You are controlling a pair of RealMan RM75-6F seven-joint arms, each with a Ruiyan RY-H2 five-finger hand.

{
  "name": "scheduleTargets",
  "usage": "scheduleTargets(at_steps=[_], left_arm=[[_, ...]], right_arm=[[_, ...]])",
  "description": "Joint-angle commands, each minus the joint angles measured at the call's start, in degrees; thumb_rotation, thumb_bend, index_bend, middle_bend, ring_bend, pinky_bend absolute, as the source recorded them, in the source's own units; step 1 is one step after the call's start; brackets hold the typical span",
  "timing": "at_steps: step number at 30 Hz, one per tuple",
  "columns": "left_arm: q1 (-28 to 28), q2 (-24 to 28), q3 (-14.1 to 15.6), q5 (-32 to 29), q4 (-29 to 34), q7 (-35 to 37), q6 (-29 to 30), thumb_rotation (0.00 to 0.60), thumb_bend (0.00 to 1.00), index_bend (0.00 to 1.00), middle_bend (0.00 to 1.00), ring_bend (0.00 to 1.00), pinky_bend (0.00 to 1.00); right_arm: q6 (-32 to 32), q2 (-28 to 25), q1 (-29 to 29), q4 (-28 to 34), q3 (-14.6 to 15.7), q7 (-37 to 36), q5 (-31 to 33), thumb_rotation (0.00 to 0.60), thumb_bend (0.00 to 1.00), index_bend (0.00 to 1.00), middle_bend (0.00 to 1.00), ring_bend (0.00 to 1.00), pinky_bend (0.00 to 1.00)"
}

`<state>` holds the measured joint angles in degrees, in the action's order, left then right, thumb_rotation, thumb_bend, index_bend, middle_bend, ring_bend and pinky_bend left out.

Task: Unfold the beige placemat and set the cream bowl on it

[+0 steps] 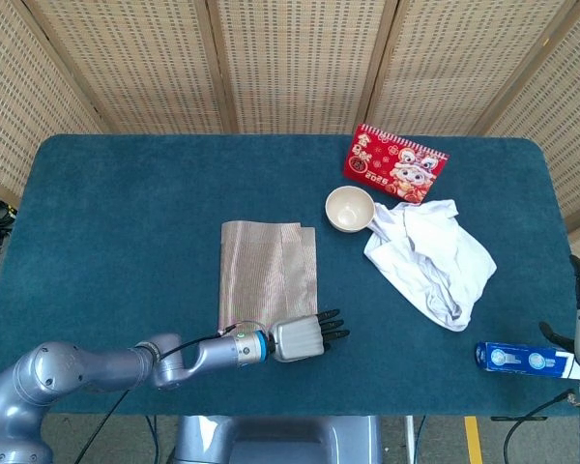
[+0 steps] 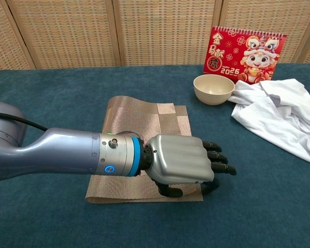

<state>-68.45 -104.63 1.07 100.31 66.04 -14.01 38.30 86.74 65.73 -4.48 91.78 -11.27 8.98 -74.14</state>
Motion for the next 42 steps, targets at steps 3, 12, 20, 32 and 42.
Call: scheduleTargets(at_steps=[3,12,20,32,42], left_arm=[[0.3,-0.2,0.3,0.0,-0.4,-0.3,1.2,0.600,0.41,0.37,0.00,0.00,0.00],[1.0,0.1,1.4,0.2,-0.5,-0.2,3.1,0.600,0.41,0.38,0.00,0.00,0.00],[1.5,-0.4,2.1,0.4,-1.3,0.3,4.4,0.600,0.41,0.38,0.00,0.00,0.00],[1.8,0.1,3.1,1.1,-1.1,1.2,6.0,0.600,0.41,0.38,0.00,0.00,0.00],[2.2,0.2,3.5,1.1,-1.5,1.1,6.4,0.600,0.41,0.47,0.00,0.00,0.00]], right_arm=[[0.0,0.0,0.0,0.0,0.0,0.0,0.0,0.600,0.00,0.09,0.00,0.00,0.00],[0.0,-0.1,0.0,0.1,0.1,-0.1,-0.1,0.600,0.00,0.09,0.00,0.00,0.00],[0.0,-0.1,0.0,0.1,0.2,0.0,-0.1,0.600,0.00,0.09,0.00,0.00,0.00],[-0.2,-0.1,-0.1,0.1,0.3,-0.1,-0.1,0.600,0.00,0.09,0.00,0.00,0.00],[0.0,-0.1,-0.1,0.3,0.3,-0.1,-0.3,0.600,0.00,0.09,0.00,0.00,0.00]])
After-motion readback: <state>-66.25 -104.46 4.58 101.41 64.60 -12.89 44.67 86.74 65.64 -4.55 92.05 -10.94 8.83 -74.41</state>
